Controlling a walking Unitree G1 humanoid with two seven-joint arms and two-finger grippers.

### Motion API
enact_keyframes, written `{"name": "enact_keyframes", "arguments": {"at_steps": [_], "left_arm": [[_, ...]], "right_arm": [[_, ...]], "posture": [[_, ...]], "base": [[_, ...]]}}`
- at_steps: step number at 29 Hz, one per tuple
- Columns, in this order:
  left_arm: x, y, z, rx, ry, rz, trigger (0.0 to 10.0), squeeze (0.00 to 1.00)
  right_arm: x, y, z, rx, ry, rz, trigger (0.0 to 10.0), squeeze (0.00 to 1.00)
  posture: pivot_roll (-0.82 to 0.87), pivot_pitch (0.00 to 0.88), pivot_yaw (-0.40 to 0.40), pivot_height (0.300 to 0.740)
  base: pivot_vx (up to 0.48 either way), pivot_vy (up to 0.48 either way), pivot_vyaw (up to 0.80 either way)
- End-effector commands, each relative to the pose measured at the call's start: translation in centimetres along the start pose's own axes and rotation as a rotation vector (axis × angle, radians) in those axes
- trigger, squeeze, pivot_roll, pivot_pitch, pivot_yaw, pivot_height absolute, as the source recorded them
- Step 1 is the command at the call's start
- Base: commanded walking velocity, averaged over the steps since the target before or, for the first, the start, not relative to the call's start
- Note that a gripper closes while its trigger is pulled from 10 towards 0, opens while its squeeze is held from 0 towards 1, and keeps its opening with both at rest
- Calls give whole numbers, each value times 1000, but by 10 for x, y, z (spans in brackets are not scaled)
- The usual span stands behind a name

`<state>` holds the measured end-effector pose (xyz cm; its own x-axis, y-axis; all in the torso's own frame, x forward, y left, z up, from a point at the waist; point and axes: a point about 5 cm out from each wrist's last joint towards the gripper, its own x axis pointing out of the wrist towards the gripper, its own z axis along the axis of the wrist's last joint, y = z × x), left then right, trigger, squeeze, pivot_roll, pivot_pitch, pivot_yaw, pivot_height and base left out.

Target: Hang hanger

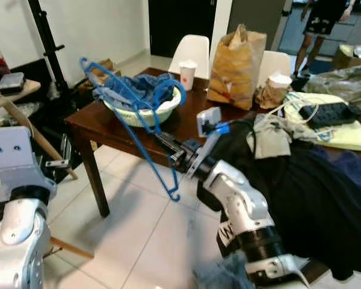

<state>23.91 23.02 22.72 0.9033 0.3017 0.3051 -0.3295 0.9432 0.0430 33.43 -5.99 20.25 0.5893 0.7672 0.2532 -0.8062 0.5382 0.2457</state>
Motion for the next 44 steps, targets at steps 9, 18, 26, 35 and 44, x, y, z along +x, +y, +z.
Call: {"name": "enact_keyframes", "arguments": {"at_steps": [9, 18, 26, 35, 44], "left_arm": [[2, -3, 3, -13, -14, -15, 10000, 0], [3, -5, 4, -17, -23, -21, 10000, 0], [4, -8, 5, -22, -29, -29, 10000, 0], [7, -14, 5, -50, -17, -113, 10000, 0], [-4, -3, -9, 143, 63, -155, 10000, 0]], "right_arm": [[5, -3, 7, 7, -14, -36, 10000, 0], [4, -4, 12, 0, -37, -47, 10000, 0], [3, -6, 14, -4, -46, -57, 10000, 0], [4, -7, 16, -10, -42, -56, 10000, 0], [3, -9, 17, -18, -44, -61, 10000, 0]], "posture": [[85, 0, -47, 740], [80, 0, -45, 740], [78, 0, -47, 740], [80, 0, -50, 740], [85, 0, -53, 740]], "base": [[361, 242, -515], [383, 243, -367], [401, 243, 0], [326, 80, -622], [0, 0, -533]]}}
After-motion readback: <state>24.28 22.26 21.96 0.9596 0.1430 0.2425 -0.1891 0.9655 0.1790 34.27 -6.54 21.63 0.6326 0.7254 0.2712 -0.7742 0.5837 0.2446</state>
